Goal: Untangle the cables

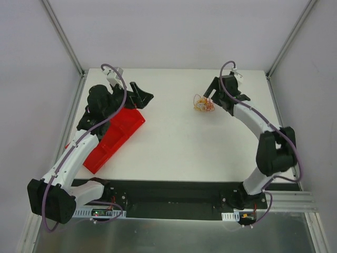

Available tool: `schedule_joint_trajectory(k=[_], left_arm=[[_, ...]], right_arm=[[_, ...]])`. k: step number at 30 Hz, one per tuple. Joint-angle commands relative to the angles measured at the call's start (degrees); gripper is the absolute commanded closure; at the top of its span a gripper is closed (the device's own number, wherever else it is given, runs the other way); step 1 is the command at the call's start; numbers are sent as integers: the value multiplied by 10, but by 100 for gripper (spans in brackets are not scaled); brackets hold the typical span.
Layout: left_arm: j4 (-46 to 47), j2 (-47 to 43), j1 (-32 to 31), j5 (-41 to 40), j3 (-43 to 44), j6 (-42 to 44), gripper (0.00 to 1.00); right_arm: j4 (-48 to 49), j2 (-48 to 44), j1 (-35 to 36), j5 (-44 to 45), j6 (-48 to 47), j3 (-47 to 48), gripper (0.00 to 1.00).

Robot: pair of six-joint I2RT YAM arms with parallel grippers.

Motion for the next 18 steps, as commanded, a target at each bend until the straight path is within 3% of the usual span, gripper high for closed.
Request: schedule_joint_trajectory(k=[1,4,8,12,18], left_arm=[[11,25,2,48,30,-41,4],[12,45,10,82,38,-64,6],[24,63,27,111,38,-94,9],[33,75,32,123,32,-105,11],[41,112,31,165,38,-132,12]], right_arm=[[84,125,-14,-22,65,94,4],[83,194,-26,-46,84,147,1],[45,248,-30,-95,100,187,20],[66,250,-28,-140,114,153,35],[75,220,-26,-235,67,102,81]])
